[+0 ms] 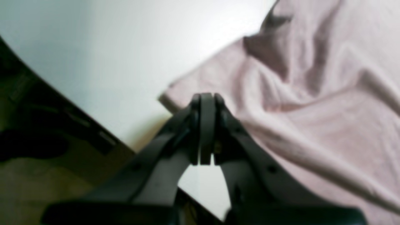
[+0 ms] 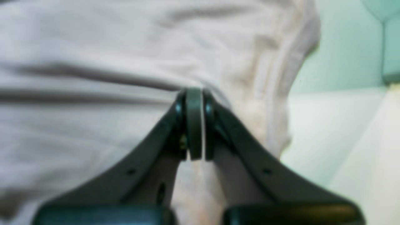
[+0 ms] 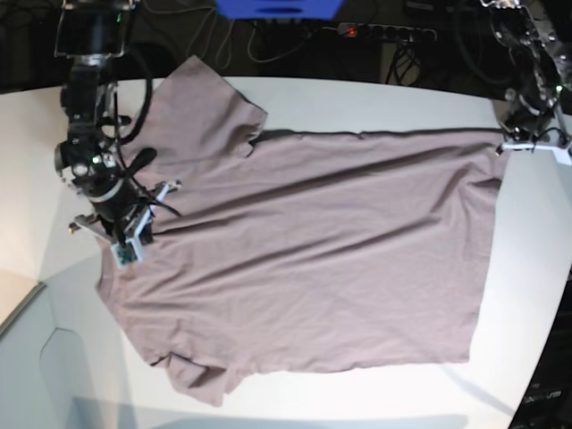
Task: Layout the t-shirt on the table in an organized manner, then fold the t-shirt properly
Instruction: 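Move the right gripper to the shoulder and grasp the shirt there, then hold the shirt shoulders with both grippers and smooth it flat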
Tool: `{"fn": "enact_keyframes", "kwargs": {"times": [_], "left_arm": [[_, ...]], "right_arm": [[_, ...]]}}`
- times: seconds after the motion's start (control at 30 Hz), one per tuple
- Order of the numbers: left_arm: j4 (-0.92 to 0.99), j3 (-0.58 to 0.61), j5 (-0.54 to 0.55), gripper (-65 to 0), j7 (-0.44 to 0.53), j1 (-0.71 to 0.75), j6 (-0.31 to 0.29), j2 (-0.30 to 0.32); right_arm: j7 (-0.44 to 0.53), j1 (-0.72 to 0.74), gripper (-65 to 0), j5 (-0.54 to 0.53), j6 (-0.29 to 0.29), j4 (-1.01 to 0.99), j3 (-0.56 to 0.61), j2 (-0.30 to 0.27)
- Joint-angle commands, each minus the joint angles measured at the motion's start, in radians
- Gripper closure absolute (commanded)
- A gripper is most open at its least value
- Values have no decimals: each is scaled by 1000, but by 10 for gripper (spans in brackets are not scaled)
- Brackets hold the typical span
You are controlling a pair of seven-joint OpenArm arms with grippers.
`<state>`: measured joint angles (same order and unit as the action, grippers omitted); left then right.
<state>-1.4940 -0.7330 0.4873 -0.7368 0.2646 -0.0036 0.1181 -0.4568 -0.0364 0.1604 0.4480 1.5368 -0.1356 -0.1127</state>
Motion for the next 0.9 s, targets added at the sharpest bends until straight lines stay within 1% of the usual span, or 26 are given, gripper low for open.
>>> {"fn": "enact_keyframes", "kwargs": {"times": [0.0,0.07,0.1,0.17,0.33,0.37,0.43,0.53,0.63,0.87], "left_arm": [[-17,-4,4,-17,6,6,-2,15],[-10,-6,4,-49,7,5,-2,15],[-10,-6,4,-65,12,5,-2,15],[-10,-6,4,-96,10,2,-2,15],[-12,-6,4,-168,13,-4,-2,15],[-12,-6,3,-185,13,-4,-2,15],[-12,-6,-5,-218,13,-6,-2,15],[-9,-6,-6,-260,12,-18,-2,15],[34,-4,-6,-291,15,-26,-2,21],[149,-4,-6,-296,16,-81,-2,53]], "right_arm": [[-17,-21,0,5,-2,51,-3,-2],[-52,-55,0,5,-2,101,-3,14],[-59,-75,-14,5,-2,121,-3,17],[-61,-118,-65,5,-2,152,-3,29],[-58,-231,-232,5,-2,230,-8,66],[-58,-253,-257,5,-2,244,-9,77],[-59,-293,-285,5,-2,264,-11,84],[-58,-345,-308,5,-2,282,-11,90],[-55,-385,-314,5,-2,284,-11,104],[-53,-435,-315,5,-2,285,-9,104]]}}
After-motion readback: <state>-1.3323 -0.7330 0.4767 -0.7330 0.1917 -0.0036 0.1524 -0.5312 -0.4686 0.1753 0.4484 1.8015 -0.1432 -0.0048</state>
